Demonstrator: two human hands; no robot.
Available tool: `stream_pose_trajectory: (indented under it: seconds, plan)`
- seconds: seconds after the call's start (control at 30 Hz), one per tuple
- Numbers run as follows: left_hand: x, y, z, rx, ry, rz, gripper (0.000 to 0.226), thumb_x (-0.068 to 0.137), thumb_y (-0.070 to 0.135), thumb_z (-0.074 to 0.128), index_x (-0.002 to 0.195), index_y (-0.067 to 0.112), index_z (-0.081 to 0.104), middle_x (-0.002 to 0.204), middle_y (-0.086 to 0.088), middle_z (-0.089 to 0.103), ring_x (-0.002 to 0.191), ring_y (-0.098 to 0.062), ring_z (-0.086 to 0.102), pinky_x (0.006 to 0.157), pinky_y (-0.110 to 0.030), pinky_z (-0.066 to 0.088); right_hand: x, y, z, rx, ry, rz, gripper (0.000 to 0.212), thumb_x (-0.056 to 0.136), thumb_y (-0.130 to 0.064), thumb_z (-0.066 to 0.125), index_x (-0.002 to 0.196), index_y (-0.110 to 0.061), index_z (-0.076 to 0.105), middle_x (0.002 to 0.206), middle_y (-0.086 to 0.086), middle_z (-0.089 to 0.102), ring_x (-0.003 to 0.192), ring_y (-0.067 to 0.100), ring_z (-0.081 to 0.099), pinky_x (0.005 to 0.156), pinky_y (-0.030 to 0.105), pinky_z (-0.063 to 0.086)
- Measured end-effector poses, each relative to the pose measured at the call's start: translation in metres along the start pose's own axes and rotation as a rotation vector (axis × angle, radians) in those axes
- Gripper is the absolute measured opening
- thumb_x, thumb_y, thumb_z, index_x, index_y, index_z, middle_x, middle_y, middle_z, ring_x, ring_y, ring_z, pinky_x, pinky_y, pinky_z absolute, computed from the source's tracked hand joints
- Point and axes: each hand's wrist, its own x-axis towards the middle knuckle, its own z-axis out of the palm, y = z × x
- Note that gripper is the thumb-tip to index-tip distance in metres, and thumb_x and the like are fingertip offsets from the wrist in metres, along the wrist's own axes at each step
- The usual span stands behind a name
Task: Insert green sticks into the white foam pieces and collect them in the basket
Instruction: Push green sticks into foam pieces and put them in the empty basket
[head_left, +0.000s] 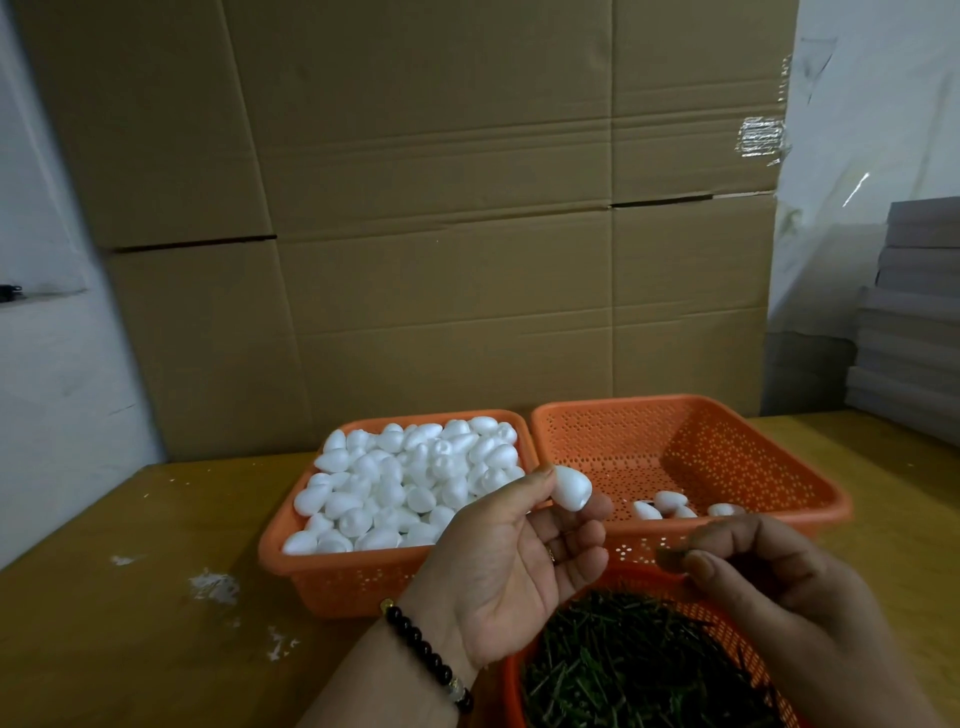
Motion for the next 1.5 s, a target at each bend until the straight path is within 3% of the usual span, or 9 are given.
stream_pose_trajectory:
  seconds: [0.1, 0.23, 0.4, 0.57, 0.8, 0.9, 1.2, 1.3, 1.5]
  plan:
    - [0.0, 0.0, 0.0, 0.009, 0.0, 0.001, 0.032, 0.077, 0.026, 0.061, 0.099, 0.003, 0.062, 0.092, -0.017, 0.07, 0.065, -0.019, 0.065, 0.056, -0.029, 0.055, 0.0, 0.004, 0.001, -0.002, 0.057, -0.047, 0.012, 0.067, -0.006, 0.063, 0.066, 0.006, 0.06, 0.09, 0.011, 0.073, 0.089, 0.018, 0.07, 0.085, 0.034, 0.053]
    - [-0.001, -0.001, 0.001, 0.022, -0.001, -0.001, 0.027, 0.083, 0.026, 0.058, 0.099, 0.005, 0.061, 0.093, -0.017, 0.071, 0.066, -0.019, 0.064, 0.057, -0.029, 0.055, 0.005, 0.003, 0.005, 0.111, 0.088, -0.083, 0.017, 0.071, -0.004, 0.059, 0.069, 0.01, 0.049, 0.086, 0.017, 0.071, 0.076, 0.03, 0.072, 0.063, 0.041, 0.06]
    - [-0.002, 0.0, 0.001, 0.015, 0.004, 0.002, 0.024, 0.091, 0.026, 0.054, 0.098, 0.004, 0.062, 0.094, -0.017, 0.071, 0.067, -0.018, 0.064, 0.057, -0.029, 0.055, 0.028, -0.015, 0.009, -0.109, -0.095, -0.122, 0.035, 0.075, -0.041, 0.058, 0.081, -0.007, 0.054, 0.066, 0.013, 0.065, 0.048, 0.019, 0.062, 0.045, 0.027, 0.052]
    - [0.0, -0.001, 0.001, 0.029, 0.005, 0.025, 0.026, 0.083, 0.029, 0.058, 0.095, 0.006, 0.062, 0.091, -0.015, 0.071, 0.068, -0.018, 0.064, 0.059, -0.028, 0.055, 0.046, -0.02, 0.019, -0.331, -0.174, -0.261, 0.023, 0.078, -0.047, 0.055, 0.08, -0.027, 0.064, 0.069, -0.014, 0.067, 0.047, 0.008, 0.059, 0.043, 0.015, 0.045]
    - [0.002, 0.0, 0.0, -0.022, 0.039, 0.071, 0.029, 0.069, 0.024, 0.065, 0.091, 0.005, 0.066, 0.088, -0.016, 0.069, 0.069, -0.02, 0.065, 0.06, -0.029, 0.055, 0.049, -0.014, 0.023, -0.339, -0.224, -0.179, 0.027, 0.092, -0.01, 0.058, 0.102, -0.033, 0.067, 0.084, -0.009, 0.074, 0.073, 0.003, 0.069, 0.065, 0.015, 0.054]
    - [0.004, 0.0, 0.001, -0.029, 0.066, 0.099, 0.033, 0.065, 0.022, 0.067, 0.092, 0.005, 0.065, 0.088, -0.015, 0.069, 0.071, -0.021, 0.066, 0.061, -0.03, 0.056, 0.051, -0.018, 0.021, -0.435, -0.227, -0.199, 0.028, 0.09, -0.01, 0.062, 0.107, -0.032, 0.066, 0.083, -0.012, 0.074, 0.081, -0.006, 0.067, 0.073, 0.012, 0.053]
    - [0.009, 0.001, 0.01, -0.077, 0.095, 0.128, 0.035, 0.066, 0.021, 0.066, 0.097, 0.007, 0.065, 0.085, -0.011, 0.071, 0.072, -0.02, 0.066, 0.065, -0.031, 0.056, 0.056, -0.023, 0.023, -0.625, -0.123, -0.367, 0.019, 0.081, -0.013, 0.074, 0.085, -0.029, 0.067, 0.068, -0.009, 0.069, 0.065, 0.001, 0.064, 0.058, 0.019, 0.05]
    - [0.011, -0.002, 0.011, -0.085, 0.105, 0.125, 0.022, 0.085, 0.019, 0.06, 0.102, 0.007, 0.064, 0.086, -0.01, 0.071, 0.072, -0.021, 0.068, 0.066, -0.032, 0.056, 0.055, -0.021, 0.022, -0.618, -0.092, -0.383, 0.019, 0.08, -0.011, 0.074, 0.082, -0.029, 0.067, 0.066, -0.009, 0.068, 0.061, 0.003, 0.063, 0.054, 0.02, 0.05]
    - [0.01, -0.004, 0.012, -0.089, 0.09, 0.151, 0.017, 0.093, 0.018, 0.055, 0.09, 0.006, 0.066, 0.086, -0.011, 0.07, 0.071, -0.02, 0.069, 0.07, -0.032, 0.055, 0.052, -0.02, 0.026, -0.631, -0.055, -0.433, 0.014, 0.078, -0.005, 0.075, 0.083, -0.017, 0.07, 0.07, -0.012, 0.067, 0.072, 0.004, 0.064, 0.062, 0.017, 0.05]
